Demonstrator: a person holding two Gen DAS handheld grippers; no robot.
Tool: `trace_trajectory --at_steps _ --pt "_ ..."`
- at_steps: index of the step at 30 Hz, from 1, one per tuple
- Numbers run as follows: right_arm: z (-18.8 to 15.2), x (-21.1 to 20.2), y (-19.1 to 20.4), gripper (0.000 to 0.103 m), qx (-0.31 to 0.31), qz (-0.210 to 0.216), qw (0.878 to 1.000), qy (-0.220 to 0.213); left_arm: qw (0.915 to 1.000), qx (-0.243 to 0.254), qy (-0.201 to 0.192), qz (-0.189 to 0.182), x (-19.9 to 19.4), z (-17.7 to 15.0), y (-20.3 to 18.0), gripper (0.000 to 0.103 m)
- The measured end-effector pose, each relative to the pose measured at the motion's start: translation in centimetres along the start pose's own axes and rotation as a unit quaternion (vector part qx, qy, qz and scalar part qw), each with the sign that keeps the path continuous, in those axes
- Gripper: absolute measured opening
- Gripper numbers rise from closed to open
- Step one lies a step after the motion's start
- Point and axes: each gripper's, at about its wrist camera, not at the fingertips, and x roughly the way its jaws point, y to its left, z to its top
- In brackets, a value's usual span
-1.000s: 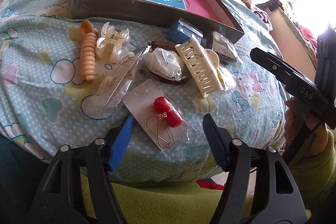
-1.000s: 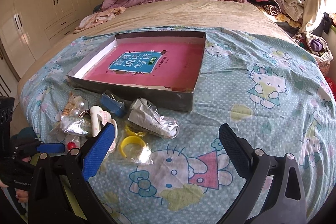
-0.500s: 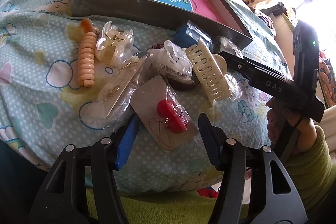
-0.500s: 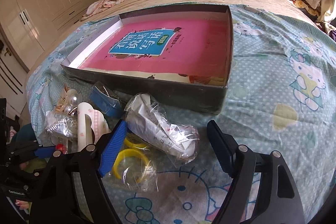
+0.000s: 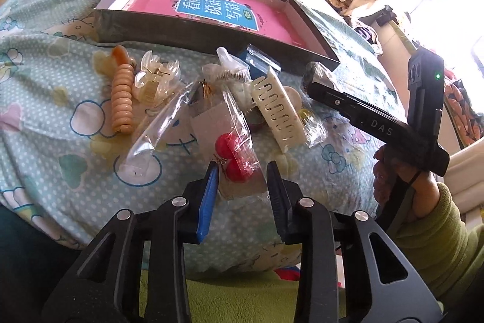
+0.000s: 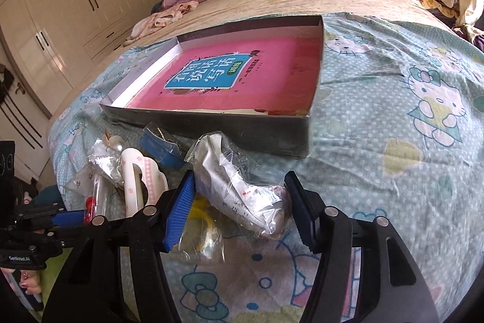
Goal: Organize jewelry
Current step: 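Carry the red-bead packet with the left tool while the right tool carries the bag into the pink box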
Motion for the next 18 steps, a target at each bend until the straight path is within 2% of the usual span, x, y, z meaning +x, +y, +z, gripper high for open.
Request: trace_trajectory --at_steps 11,18 --pt "0.5 -3.7 -0.7 0.058 0.008 -0.009 0.999 -0.041 0.9994 0.021 -0.022 -0.017 -2.9 -0.7 -0.7 0.019" --pt "1.9 -4.9 -0.3 0.058 0.003 -0.007 0.998 -0.062 0.9984 0.022 -0.047 -0.022 -4.6 0.8 -0.8 0.018"
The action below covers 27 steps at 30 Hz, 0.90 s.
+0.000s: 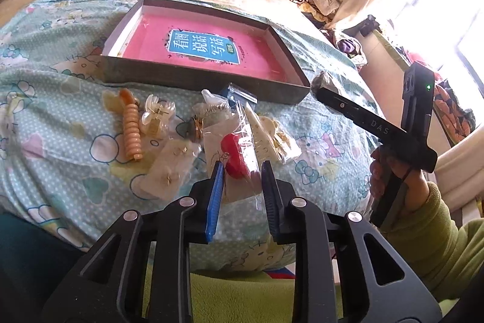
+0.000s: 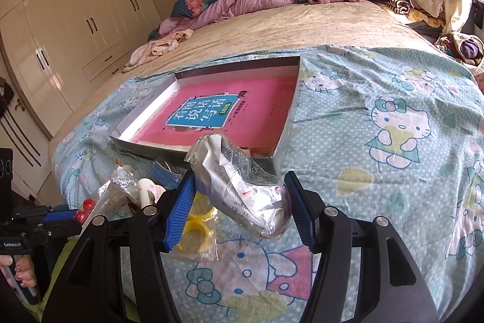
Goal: Organize jewelry
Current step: 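Carry the red-bead packet with the left tool while the right tool carries the bag into the pink box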
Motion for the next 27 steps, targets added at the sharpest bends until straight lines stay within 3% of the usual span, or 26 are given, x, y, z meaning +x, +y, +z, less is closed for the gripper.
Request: trace_trajectory --at_steps 4,15,27 --pt "0.8 -0.2 0.3 0.058 -0.005 0.003 1.0 -0.009 0.9997 0.002 -0.023 -0.001 -1.3 1.3 -0.2 0.017" --pt "3.1 0.8 1.3 0.058 -0.023 0.007 0.999 -0.021 0.997 -0.008 -0.065 0.042 -1.7 6.6 2.5 0.017" --pt "4.9 4.5 2.1 0.058 -0.032 0.006 0.999 -0.013 0.9942 -0.026 -0.064 0.082 2.3 10.5 6.4 0.017"
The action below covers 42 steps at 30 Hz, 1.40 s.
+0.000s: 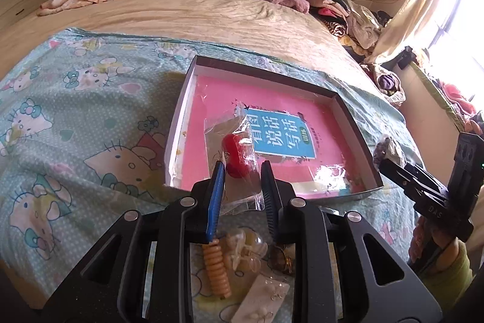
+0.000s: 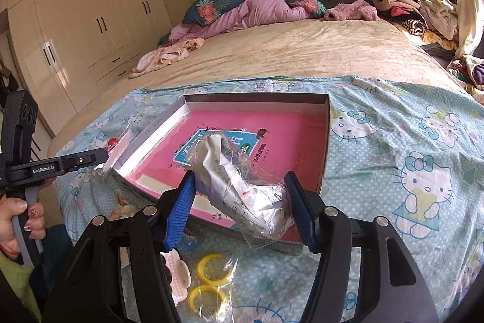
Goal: Organize jewelry
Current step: 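Carry the red-bead packet with the left tool while the right tool carries the bag into the pink box, then open the left tool on the packet while the right tool releases the bag in the box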
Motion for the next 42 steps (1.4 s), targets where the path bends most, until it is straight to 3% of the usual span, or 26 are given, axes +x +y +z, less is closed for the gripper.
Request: trace_trajectory --at_steps 9,23,37,42 --pt "1.4 3.2 -0.2 0.058 -0.01 -0.021 1.0 0.012 0.9996 0.024 0.009 0.015 3.4 1.4 0.3 0.017" --pt "1.2 7.7 -1.4 0.058 -0.018 -0.065 0.995 0.067 0.9985 0.034 0.039 0.019 7.5 1.6 1.1 0.017" --pt "0.9 7.5 -0.3 0.061 -0.027 -0.061 0.995 0.068 0.9982 0.04 0.042 0.016 7.4 1.4 0.9 0.018" --pt "0.8 5.4 -0.2 0.072 -0.021 -0.062 0.997 0.045 0.9982 0.039 0.043 0.014 7.1 1.2 0.8 0.018"
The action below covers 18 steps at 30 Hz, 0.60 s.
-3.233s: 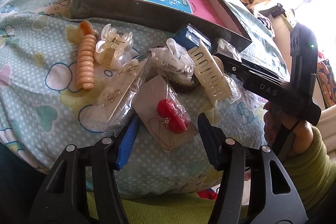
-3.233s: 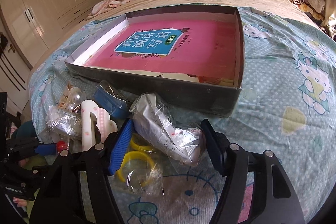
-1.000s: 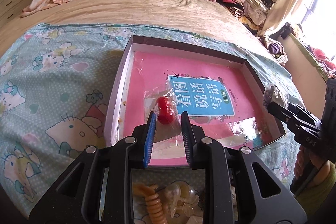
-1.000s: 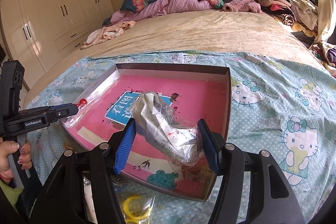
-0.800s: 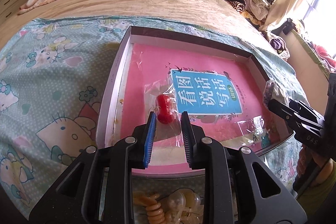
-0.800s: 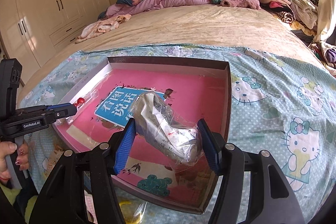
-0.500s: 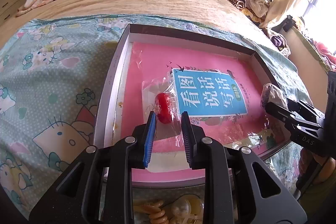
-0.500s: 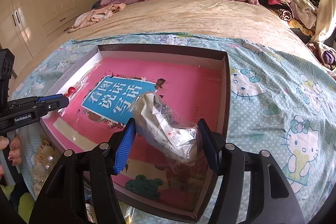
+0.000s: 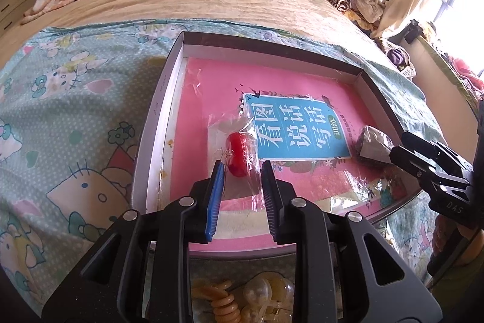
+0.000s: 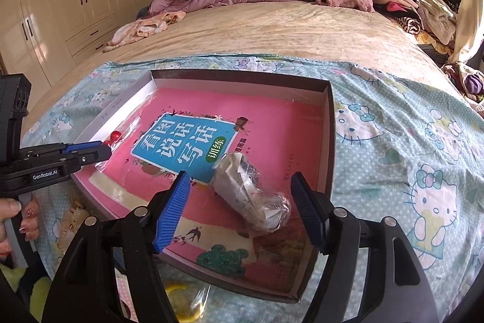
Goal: Organize jewelry
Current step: 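Open the left tool on the packet while the right tool releases the bag in the box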
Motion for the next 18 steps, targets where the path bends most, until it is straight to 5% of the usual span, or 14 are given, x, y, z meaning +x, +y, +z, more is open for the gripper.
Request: trace_trajectory --at_steps 3,5,9,18 --pt "-0.3 -1.8 -0.2 0.082 0.007 0.001 1.0 -0.015 1.0 -0.002 0.001 0.001 -0.3 -0.1 0.1 0.021" --pt "-0.4 -2.8 -0.4 0.086 0.01 0.002 1.0 -0.022 1.0 -0.007 0.001 0.001 -0.5 -0.3 0.2 0.04" --pt "-0.6 -4.3 -0.1 0.09 0.008 0.004 1.0 -0.029 0.9999 -0.01 -0.002 0.0 -1.4 -0.7 0.1 0.047" --pt "-1.0 -6.6 0.9 0.093 0.002 0.01 0.999 -0.042 0.9997 -0.013 -0.021 -0.001 -4.5 -1.1 -0.2 0.09"
